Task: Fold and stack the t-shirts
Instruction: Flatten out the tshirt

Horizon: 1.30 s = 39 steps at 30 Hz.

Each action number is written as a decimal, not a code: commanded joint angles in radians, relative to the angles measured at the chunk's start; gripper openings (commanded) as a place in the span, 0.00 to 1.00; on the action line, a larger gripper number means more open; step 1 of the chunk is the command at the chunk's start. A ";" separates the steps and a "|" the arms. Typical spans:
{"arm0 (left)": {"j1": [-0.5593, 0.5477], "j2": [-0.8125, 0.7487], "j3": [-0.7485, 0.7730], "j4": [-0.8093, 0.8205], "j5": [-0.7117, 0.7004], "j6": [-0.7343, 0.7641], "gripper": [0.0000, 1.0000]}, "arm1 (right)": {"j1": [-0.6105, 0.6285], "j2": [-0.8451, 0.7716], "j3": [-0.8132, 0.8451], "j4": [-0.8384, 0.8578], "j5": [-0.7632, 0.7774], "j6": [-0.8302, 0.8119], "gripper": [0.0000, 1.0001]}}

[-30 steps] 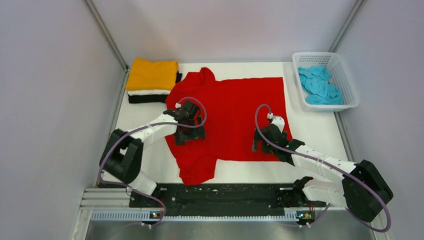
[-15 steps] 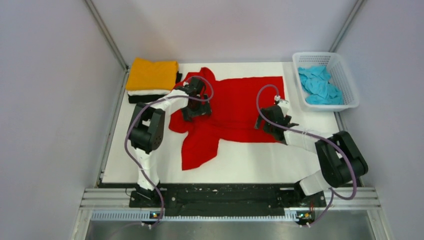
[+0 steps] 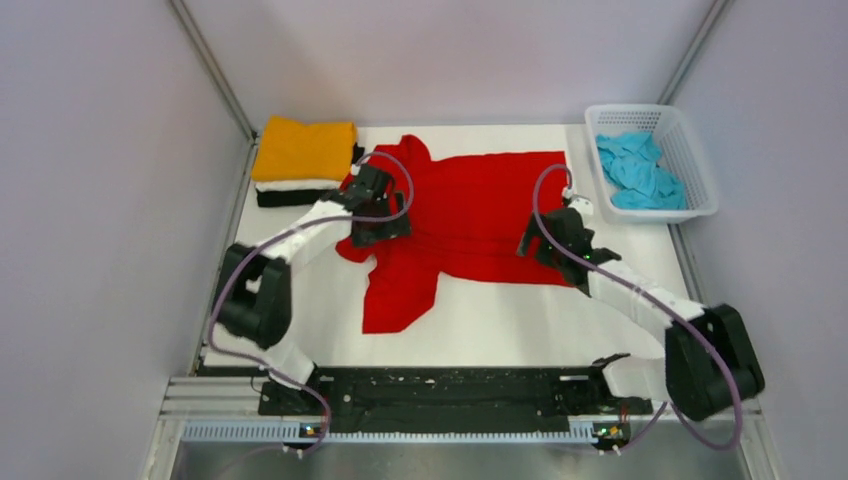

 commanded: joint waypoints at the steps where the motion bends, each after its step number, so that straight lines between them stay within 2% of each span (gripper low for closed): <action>1: -0.043 -0.357 -0.198 0.035 -0.046 -0.052 0.99 | -0.006 -0.244 -0.064 -0.116 0.055 0.085 0.99; 8: -0.048 -0.767 -0.572 -0.074 -0.030 -0.198 0.99 | -0.046 -0.552 -0.205 -0.292 0.142 0.158 0.99; 13: -0.051 -0.893 -0.760 -0.086 0.038 -0.260 0.99 | -0.083 -0.616 -0.216 -0.382 0.143 0.170 0.99; 16: -0.059 -0.883 -0.815 -0.032 0.104 -0.273 0.94 | -0.085 -0.616 -0.219 -0.388 0.140 0.172 0.99; 18: -0.082 -0.849 -0.820 -0.010 0.112 -0.279 0.86 | -0.084 -0.604 -0.219 -0.398 0.148 0.169 0.99; 22: -0.155 -0.736 -0.789 -0.008 0.060 -0.296 0.74 | -0.084 -0.584 -0.217 -0.418 0.176 0.177 0.99; 26: -0.180 -0.630 -0.747 -0.019 -0.025 -0.311 0.65 | -0.085 -0.582 -0.217 -0.418 0.183 0.182 0.99; 29: -0.193 -0.569 -0.727 -0.003 -0.023 -0.310 0.57 | -0.084 -0.585 -0.218 -0.418 0.189 0.179 0.99; 32: -0.222 -0.522 -0.713 0.002 -0.039 -0.317 0.53 | -0.085 -0.582 -0.218 -0.419 0.201 0.181 0.99; 35: -0.229 -0.466 -0.696 0.003 -0.056 -0.313 0.40 | -0.086 -0.572 -0.218 -0.418 0.210 0.185 0.99; 37: -0.230 -0.432 -0.679 -0.001 -0.075 -0.315 0.20 | -0.094 -0.560 -0.217 -0.418 0.212 0.187 0.99; 38: -0.229 -0.424 -0.672 -0.002 -0.086 -0.317 0.02 | -0.101 -0.553 -0.217 -0.417 0.212 0.190 0.99; 39: -0.231 -0.421 -0.666 -0.001 -0.095 -0.318 0.00 | -0.113 -0.543 -0.217 -0.417 0.209 0.193 0.99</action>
